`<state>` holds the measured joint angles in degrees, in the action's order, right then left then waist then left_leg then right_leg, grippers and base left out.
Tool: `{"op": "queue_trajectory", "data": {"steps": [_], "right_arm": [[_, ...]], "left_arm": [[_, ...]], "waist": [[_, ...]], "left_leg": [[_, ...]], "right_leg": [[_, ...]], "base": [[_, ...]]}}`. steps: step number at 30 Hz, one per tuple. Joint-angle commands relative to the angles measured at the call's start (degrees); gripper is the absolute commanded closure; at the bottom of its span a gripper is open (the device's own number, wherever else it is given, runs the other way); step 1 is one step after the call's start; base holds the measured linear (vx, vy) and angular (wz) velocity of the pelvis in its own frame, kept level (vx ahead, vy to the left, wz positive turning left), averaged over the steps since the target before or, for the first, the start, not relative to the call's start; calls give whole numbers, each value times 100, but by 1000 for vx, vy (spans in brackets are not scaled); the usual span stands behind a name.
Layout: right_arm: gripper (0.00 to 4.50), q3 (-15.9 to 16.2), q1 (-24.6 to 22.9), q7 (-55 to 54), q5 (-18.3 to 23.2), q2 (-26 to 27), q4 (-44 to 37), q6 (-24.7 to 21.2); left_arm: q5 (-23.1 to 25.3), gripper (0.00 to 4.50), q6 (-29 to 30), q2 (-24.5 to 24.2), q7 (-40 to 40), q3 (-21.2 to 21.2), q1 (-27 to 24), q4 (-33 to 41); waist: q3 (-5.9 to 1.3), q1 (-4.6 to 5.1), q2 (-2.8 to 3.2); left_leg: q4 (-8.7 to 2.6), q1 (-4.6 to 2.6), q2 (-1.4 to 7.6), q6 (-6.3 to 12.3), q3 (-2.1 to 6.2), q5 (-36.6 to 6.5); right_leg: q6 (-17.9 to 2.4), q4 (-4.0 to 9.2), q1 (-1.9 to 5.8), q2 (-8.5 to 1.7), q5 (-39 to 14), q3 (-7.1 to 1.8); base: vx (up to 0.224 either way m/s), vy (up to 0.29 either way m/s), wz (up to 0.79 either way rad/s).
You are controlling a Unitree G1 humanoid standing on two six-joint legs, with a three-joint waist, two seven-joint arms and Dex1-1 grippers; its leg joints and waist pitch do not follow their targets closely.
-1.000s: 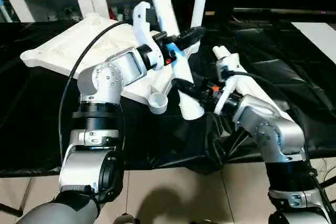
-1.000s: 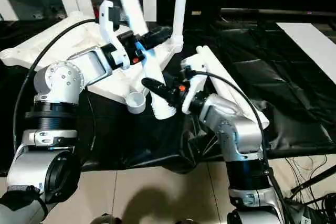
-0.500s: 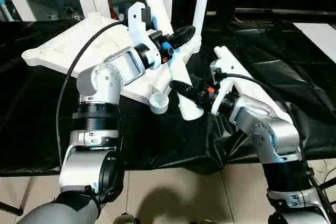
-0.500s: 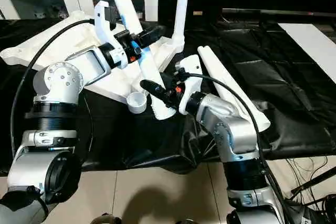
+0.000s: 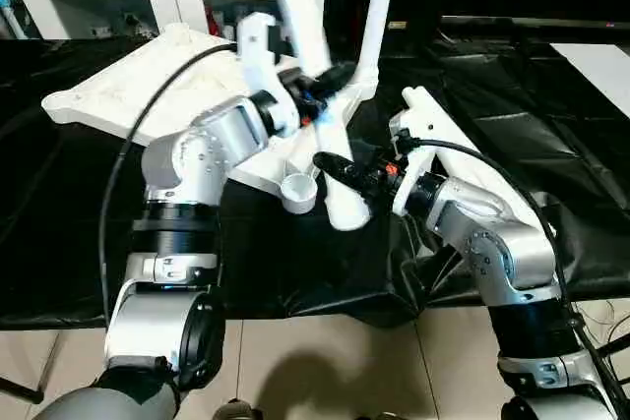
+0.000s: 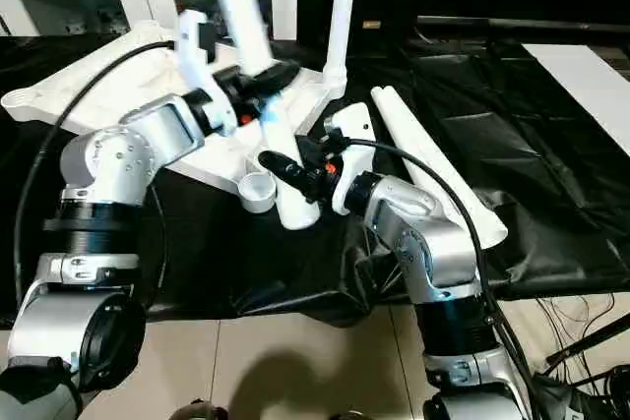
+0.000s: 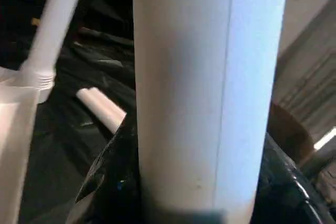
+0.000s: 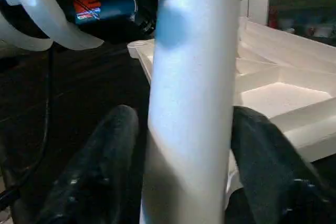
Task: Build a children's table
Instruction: Pick table leg
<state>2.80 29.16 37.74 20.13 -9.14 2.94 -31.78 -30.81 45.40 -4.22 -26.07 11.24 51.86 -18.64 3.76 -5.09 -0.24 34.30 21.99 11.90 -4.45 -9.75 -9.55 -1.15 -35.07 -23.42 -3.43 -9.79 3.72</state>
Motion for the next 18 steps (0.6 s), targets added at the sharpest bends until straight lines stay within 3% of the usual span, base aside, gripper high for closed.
{"op": "queue_trajectory", "data": {"steps": [1, 4, 12, 16, 17, 18], "right_arm": [[124, 42, 82, 64, 32, -82, -7, 33], [100, 30, 146, 186, 109, -168, 13, -55], [98, 39, 437, 1346, 544, -875, 319, -706], [98, 234, 496, 1997, 688, -1204, 438, -1006], [98, 340, 489, 2194, 699, -1309, 448, -1058], [98, 416, 478, 2324, 714, -1363, 451, -1095]], "left_arm": [[-76, 266, 67, -92, -285, -158, -11, 186], [-137, 268, 39, -151, -508, -234, -20, 200], [-528, 269, 232, -508, -1751, -428, 27, 225], [-744, 269, 438, -661, -2250, -498, 16, 320], [-780, 269, 467, -719, -2381, -544, 7, 354], [-830, 269, 500, -736, -2438, -555, -5, 397]], "waist": [[-475, 3, -58], [-474, -1, -43], [-474, -10, -74], [-483, -18, -84], [-484, -16, -110], [-484, -24, -93]], "left_leg": [[-326, -71, 62, 204, -13, -549], [-328, -81, 59, 209, -14, -551], [-311, -74, 61, 275, -27, -537], [-304, -74, 64, 333, -23, -457], [-299, -72, 61, 337, -26, -471], [-300, -72, 77, 326, -23, -474]], "right_leg": [[-1030, 367, 379, -375, -760, -247], [-1019, 370, 374, -371, -809, -248], [-1092, 356, 386, -370, -758, -250], [-1176, 334, 395, -372, -660, -237], [-1184, 334, 404, -372, -688, -235], [-1190, 329, 398, -386, -699, -244]], "base": [[0, 0, 0], [0, 0, 0], [0, 0, 0], [0, 0, 0], [0, 0, 0], [0, 0, 0]]}}
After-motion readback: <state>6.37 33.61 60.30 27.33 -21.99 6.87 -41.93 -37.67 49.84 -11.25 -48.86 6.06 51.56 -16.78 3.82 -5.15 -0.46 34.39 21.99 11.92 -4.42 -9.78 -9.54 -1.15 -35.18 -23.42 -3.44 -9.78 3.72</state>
